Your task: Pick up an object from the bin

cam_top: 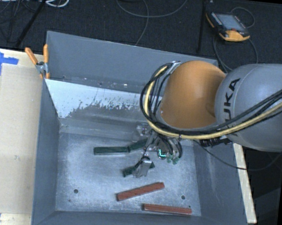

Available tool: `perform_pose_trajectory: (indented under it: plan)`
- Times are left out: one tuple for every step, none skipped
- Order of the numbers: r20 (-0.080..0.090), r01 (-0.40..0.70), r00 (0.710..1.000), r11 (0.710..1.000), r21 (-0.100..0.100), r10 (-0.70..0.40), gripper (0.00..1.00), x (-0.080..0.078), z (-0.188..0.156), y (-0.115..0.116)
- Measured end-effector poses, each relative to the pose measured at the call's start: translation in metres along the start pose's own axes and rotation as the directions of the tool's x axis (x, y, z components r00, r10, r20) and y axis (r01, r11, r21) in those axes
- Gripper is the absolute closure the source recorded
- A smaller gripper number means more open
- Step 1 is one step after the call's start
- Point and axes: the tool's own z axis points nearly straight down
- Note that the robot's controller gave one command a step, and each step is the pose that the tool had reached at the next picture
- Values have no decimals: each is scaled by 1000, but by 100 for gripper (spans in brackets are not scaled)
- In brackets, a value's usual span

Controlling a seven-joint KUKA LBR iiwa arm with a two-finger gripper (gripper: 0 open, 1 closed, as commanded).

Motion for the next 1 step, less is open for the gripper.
perform_pose_trajectory:
  plan:
    - [0, -311, 950, 950, -3, 311, 0, -56, 124, -41]
